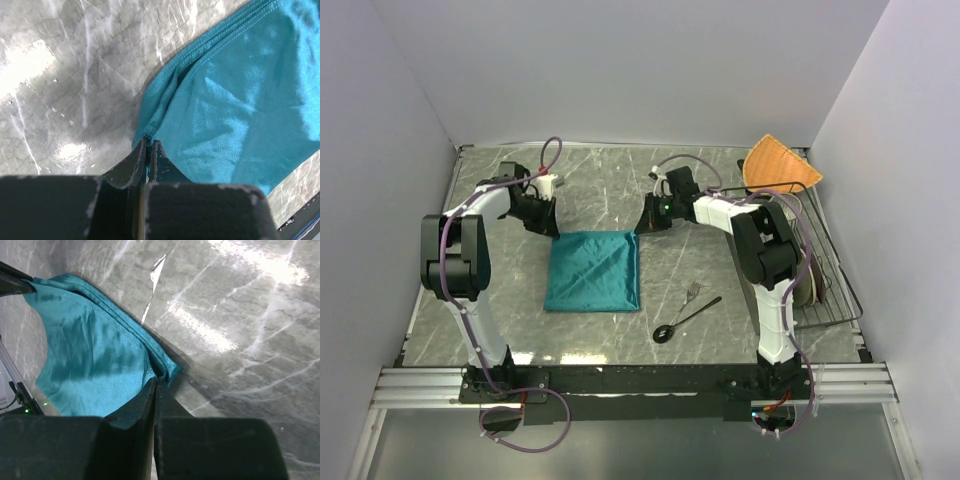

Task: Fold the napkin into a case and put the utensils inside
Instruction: Smooth out the lower triangle-folded napkin at the center of the board.

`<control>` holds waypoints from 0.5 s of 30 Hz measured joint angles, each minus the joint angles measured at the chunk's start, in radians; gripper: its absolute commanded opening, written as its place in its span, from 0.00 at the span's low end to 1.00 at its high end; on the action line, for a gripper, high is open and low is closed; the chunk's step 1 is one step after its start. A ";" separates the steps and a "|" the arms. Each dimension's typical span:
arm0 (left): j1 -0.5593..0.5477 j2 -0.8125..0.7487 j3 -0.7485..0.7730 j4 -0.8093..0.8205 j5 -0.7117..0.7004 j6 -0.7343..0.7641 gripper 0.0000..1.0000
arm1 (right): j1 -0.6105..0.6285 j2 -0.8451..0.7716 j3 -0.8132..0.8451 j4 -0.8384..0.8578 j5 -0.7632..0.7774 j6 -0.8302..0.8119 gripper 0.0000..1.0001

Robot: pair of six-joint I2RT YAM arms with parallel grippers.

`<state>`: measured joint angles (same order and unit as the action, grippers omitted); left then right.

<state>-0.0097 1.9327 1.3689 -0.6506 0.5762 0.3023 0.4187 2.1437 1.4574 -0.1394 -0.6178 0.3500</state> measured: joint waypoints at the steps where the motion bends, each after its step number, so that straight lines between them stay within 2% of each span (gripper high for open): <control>1: 0.000 -0.004 -0.003 0.000 -0.001 0.001 0.01 | 0.002 0.000 0.000 0.002 0.000 0.001 0.06; 10: 0.010 -0.006 -0.018 0.005 -0.010 0.018 0.01 | 0.011 0.000 0.000 0.013 0.001 0.001 0.17; 15: 0.032 -0.006 -0.024 0.008 -0.017 0.018 0.04 | 0.011 0.000 0.000 0.011 0.010 -0.005 0.09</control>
<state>0.0219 1.9270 1.3453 -0.6426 0.5591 0.3202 0.4297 2.1437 1.4574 -0.1287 -0.6079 0.3450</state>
